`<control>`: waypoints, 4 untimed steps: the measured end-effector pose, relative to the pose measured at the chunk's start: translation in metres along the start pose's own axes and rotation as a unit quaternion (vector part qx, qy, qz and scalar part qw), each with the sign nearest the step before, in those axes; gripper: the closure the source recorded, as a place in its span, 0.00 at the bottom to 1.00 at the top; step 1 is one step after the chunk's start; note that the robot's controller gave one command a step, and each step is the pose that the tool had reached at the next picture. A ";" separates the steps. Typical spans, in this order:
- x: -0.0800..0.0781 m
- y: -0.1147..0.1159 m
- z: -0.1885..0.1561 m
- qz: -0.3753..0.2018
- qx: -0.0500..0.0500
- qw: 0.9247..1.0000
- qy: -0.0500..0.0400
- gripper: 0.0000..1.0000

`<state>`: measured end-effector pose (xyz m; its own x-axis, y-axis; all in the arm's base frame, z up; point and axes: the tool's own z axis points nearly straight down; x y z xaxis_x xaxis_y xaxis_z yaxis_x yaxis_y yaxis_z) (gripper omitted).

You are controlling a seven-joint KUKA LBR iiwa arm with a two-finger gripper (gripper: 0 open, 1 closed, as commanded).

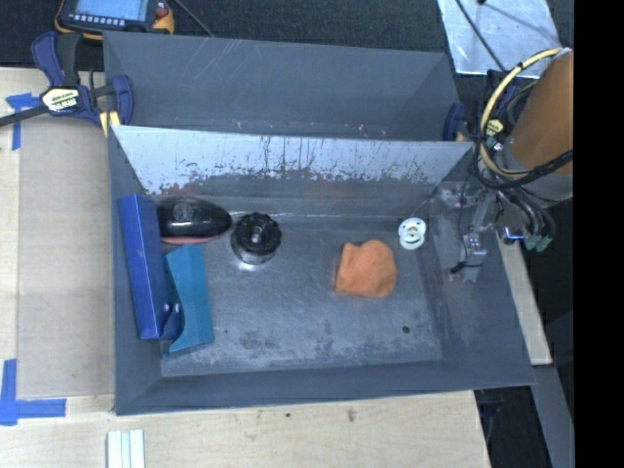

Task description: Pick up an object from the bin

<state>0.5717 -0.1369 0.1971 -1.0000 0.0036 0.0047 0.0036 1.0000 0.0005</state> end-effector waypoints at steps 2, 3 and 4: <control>-0.002 0.001 -0.005 -0.002 0.001 1.000 -0.004 1.00; -0.021 0.012 0.010 -0.029 0.001 1.000 -0.006 1.00; -0.014 0.023 0.043 -0.093 0.001 0.996 -0.004 1.00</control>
Offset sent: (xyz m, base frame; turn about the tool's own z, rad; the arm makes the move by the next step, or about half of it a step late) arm 0.0000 0.0000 0.0000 0.0000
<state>0.5853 -0.1144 0.1542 -0.9833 -0.1820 -0.0034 -0.1820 0.9833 -0.0011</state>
